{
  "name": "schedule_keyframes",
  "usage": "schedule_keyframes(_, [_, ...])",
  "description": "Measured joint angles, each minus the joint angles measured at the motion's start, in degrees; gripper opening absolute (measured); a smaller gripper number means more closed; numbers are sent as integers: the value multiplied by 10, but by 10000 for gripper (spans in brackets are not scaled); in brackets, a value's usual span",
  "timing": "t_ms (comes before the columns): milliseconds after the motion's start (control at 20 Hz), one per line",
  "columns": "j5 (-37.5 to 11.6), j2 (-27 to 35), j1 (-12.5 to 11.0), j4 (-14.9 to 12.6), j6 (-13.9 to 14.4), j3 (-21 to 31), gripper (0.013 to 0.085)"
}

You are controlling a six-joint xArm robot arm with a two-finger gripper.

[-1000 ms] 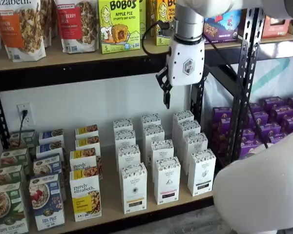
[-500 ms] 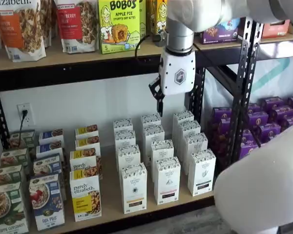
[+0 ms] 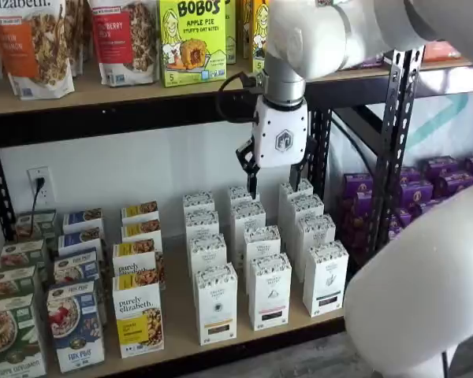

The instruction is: Pick up the white box with a yellow strip in the middle, on the bottom shelf, the fourth box from the left

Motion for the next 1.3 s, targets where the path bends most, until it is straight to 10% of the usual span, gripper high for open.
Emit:
schedule_keyframes(700, [-111,114,-45,42,-73,-6,850])
schedule_keyframes(1300, [-186,203,-30,46,-65,-22,850])
